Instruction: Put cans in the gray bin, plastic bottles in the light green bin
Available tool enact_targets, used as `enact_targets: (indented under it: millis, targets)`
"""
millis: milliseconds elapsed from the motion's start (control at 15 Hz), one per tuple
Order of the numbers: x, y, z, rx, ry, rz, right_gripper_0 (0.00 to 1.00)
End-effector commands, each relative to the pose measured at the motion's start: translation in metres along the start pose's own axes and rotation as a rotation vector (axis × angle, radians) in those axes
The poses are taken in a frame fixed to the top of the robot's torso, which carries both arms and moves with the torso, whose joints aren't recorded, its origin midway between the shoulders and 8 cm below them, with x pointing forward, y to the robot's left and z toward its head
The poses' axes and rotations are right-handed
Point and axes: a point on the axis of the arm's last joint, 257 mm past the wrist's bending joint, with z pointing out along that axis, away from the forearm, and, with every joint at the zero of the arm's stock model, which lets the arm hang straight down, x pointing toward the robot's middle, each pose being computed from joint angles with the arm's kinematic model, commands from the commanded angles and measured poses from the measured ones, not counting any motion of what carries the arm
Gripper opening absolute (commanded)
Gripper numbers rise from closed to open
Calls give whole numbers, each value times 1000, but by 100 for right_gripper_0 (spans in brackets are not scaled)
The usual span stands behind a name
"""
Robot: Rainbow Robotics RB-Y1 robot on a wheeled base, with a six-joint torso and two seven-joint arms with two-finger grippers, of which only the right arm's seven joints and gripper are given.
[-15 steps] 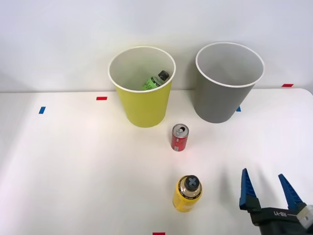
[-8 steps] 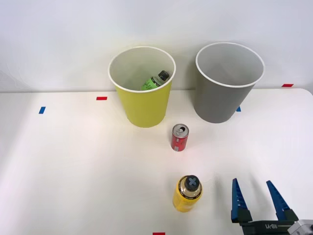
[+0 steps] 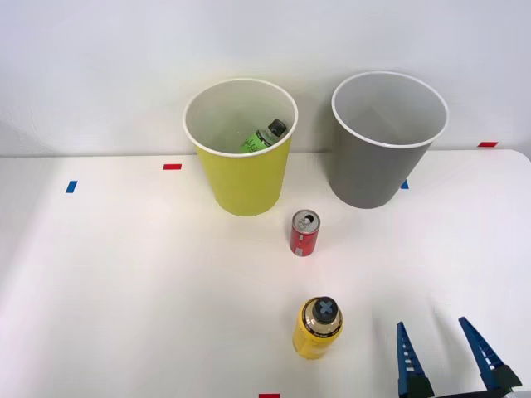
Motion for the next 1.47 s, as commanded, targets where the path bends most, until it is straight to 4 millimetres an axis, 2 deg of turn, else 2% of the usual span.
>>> enact_targets:
  millis: [67, 1467]
  targets:
    - [0, -1, -4, 2, 3, -12, 100]
    - [0, -1, -4, 2, 3, -12, 100]
